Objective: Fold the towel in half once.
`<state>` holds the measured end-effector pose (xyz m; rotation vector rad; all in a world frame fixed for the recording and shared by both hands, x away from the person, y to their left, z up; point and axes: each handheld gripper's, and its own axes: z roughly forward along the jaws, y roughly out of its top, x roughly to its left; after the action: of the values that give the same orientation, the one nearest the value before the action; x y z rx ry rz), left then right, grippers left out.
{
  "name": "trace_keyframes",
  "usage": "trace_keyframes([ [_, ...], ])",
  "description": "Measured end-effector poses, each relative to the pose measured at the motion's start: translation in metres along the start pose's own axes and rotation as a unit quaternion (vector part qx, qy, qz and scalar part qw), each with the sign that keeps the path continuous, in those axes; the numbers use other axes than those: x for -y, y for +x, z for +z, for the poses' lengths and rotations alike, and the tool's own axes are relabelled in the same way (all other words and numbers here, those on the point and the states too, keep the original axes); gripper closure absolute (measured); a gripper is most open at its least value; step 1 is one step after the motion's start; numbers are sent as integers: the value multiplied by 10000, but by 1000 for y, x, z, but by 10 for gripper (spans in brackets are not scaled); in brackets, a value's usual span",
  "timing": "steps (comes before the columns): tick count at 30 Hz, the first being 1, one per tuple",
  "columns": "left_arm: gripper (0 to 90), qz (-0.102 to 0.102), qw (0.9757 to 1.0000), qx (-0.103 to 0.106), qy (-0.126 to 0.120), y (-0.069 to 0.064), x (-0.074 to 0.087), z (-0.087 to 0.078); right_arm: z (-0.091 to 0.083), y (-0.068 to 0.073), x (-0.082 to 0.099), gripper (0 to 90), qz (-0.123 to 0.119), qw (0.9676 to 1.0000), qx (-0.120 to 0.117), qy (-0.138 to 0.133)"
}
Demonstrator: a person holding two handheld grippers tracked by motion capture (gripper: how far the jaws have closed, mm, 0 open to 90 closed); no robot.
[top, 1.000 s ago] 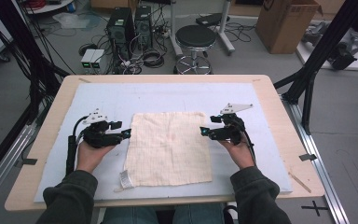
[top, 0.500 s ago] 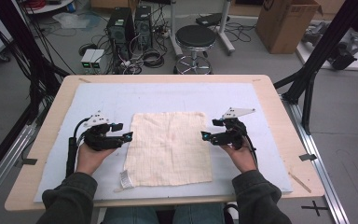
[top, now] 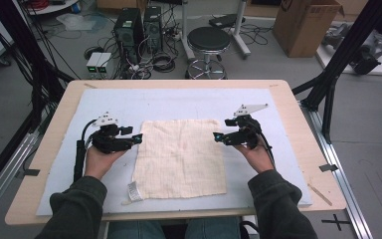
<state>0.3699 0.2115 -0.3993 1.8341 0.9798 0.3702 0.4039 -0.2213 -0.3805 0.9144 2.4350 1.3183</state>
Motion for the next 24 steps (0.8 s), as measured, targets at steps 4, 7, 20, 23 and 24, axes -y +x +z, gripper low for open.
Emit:
trace_keyframes([
  [4, 446, -75, 9999, -105, 27, 9, -8, 10, 8, -13, -16, 250, 15, 10000, 56, 24],
  [7, 460, -186, 9996, -195, 83, 17, -14, 20, 16, -24, -25, 267, 23, 9999, 131, 29],
  [20, 558, -541, 9950, -811, 194, 42, -2, 65, 61, -65, -7, 471, 628, 9961, 530, 317],
  [23, 568, -474, 9952, -826, 237, 40, -4, 73, 70, -67, -3, 490, 728, 9950, 543, 426],
  [24, 576, -471, 9951, -843, 200, 39, -4, 75, 72, -68, -2, 492, 711, 9947, 558, 483],
])
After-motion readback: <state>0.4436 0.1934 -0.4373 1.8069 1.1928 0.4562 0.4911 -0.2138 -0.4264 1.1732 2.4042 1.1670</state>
